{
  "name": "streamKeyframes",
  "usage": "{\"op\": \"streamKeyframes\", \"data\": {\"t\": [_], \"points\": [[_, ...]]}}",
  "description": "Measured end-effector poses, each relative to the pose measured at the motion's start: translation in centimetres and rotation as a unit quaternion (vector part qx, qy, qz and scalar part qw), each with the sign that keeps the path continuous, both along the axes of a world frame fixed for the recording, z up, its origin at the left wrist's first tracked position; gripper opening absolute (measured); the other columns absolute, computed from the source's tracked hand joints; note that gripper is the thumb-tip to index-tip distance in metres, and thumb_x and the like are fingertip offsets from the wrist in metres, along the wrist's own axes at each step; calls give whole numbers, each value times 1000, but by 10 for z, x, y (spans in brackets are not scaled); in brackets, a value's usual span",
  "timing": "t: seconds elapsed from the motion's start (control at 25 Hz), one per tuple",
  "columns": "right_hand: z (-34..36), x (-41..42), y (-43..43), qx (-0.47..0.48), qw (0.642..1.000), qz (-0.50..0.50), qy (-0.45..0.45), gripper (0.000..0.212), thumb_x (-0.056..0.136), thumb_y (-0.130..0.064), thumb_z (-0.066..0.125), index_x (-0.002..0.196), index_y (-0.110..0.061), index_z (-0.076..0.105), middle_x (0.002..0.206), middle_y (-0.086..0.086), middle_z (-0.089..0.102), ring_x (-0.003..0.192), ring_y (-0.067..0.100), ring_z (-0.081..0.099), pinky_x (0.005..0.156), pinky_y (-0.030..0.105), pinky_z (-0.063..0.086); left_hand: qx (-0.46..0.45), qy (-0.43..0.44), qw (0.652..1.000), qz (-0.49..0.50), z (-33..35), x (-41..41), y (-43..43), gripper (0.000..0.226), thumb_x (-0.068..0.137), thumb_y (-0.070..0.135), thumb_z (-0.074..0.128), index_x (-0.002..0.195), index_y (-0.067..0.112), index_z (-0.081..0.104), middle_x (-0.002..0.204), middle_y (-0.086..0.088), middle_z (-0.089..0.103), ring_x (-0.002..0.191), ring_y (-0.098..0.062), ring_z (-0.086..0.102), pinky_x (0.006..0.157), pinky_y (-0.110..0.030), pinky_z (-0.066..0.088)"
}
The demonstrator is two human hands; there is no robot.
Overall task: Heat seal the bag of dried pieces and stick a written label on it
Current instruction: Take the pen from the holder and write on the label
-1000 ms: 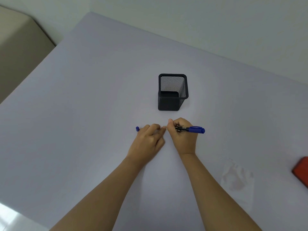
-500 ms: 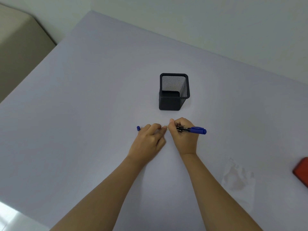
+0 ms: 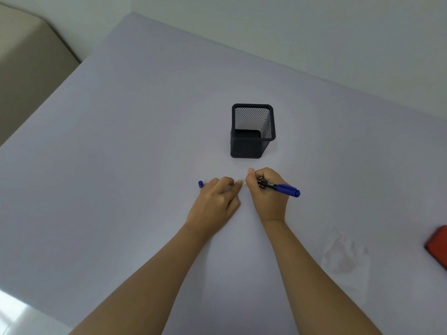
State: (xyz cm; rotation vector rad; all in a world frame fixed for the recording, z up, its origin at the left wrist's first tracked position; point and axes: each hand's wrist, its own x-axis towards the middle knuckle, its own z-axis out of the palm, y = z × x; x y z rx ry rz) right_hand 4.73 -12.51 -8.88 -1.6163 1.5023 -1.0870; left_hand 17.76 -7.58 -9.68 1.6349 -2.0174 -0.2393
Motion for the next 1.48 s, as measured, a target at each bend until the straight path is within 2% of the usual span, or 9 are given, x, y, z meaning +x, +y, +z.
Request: {"op": "streamKeyframes", "data": {"t": [0.28,0.4,0.76,1.12,1.28,1.36,1.48], "points": [[-1,0,1,-12,1000,4,2,29,88,-9,59,62,-15,47,56,1,48,54,6,47,54,7,37,8,2,1000,2,-1,0,1,34,88,16,46,110,3,68,92,-10,63,67,-24,55,63,-35,51],[-1,0,0,-23,999,-3,25,29,88,-11,59,62,-15,46,56,0,47,49,4,42,53,6,36,2,-2,1000,1,0,0,0,34,88,16,46,109,3,69,91,-10,63,66,-24,54,62,-34,50],[-3,1,-1,-11,1000,-14,6,30,87,-11,59,59,-7,49,54,3,48,50,11,41,50,14,35,-10,0,1000,2,0,0,-1,32,88,15,46,106,2,69,89,-11,63,64,-25,53,61,-35,49],[-2,1,-2,2,1000,-30,0,30,87,-11,59,60,-7,48,54,5,48,51,16,43,51,24,39,-15,-3,1000,1,-1,-1,0,32,87,14,47,106,2,69,90,-11,64,63,-25,53,60,-36,49],[0,1,-1,-3,999,-46,-11,28,87,-10,59,62,-10,48,55,5,49,50,11,42,50,12,37,-10,-6,1000,2,0,0,-1,32,88,14,47,107,2,69,90,-10,63,63,-25,53,60,-35,49],[-1,1,-2,-8,998,-60,-24,28,86,-9,59,61,-9,48,54,4,48,49,10,40,50,12,36,-6,-10,1000,0,0,-1,-1,32,88,15,47,108,2,68,91,-10,63,64,-24,53,60,-35,49],[-2,1,-1,-9,1000,-19,-4,29,86,-9,60,59,-10,48,54,3,48,49,14,42,50,15,36,-4,-8,1000,1,0,0,0,32,88,16,47,108,3,69,91,-10,63,64,-24,54,61,-34,49]]}}
